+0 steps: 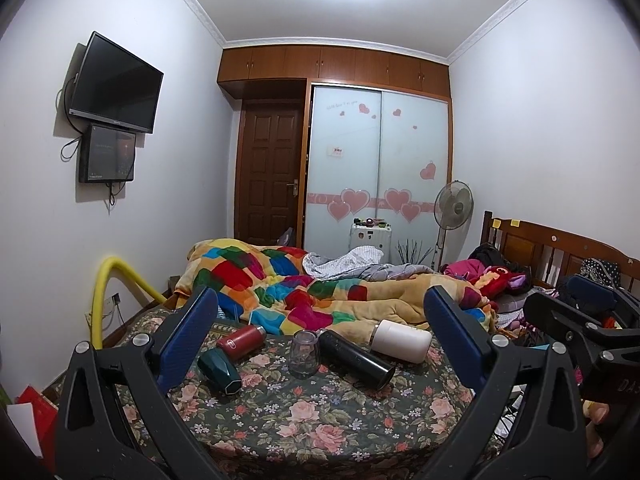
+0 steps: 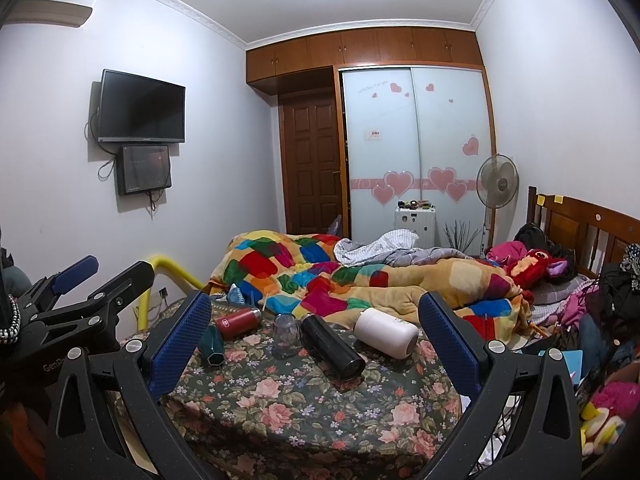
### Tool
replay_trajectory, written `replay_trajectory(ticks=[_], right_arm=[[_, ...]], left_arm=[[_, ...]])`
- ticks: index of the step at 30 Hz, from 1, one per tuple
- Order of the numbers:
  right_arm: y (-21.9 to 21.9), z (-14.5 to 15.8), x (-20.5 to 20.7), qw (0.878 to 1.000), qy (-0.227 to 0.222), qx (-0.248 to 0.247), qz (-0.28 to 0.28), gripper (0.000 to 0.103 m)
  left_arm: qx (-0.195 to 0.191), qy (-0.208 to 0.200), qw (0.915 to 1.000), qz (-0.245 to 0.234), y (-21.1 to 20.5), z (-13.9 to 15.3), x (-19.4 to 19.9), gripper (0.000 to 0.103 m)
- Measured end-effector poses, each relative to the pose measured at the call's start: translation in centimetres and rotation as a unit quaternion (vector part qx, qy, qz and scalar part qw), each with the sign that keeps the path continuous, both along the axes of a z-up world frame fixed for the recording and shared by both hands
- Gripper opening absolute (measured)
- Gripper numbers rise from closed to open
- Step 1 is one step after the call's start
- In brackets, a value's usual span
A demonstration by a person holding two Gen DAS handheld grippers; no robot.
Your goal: Flip cup upright
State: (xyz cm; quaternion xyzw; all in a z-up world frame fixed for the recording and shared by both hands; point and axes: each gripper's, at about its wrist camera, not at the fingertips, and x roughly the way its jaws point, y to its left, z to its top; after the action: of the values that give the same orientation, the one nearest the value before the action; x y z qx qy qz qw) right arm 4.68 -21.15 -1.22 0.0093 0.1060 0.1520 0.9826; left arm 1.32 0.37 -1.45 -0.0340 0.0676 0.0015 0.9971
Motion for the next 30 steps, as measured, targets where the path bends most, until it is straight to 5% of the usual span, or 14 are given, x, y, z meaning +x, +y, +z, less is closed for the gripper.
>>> replay_trajectory(ticks=[30], right_arm=[[0.03,-0.22,0.05,1.0,0.003,-0.001,0.001,0.103]], left_arm=[[-0.003,0.005,1.0,0.0,0.34,-0.01,0.42,0.103]])
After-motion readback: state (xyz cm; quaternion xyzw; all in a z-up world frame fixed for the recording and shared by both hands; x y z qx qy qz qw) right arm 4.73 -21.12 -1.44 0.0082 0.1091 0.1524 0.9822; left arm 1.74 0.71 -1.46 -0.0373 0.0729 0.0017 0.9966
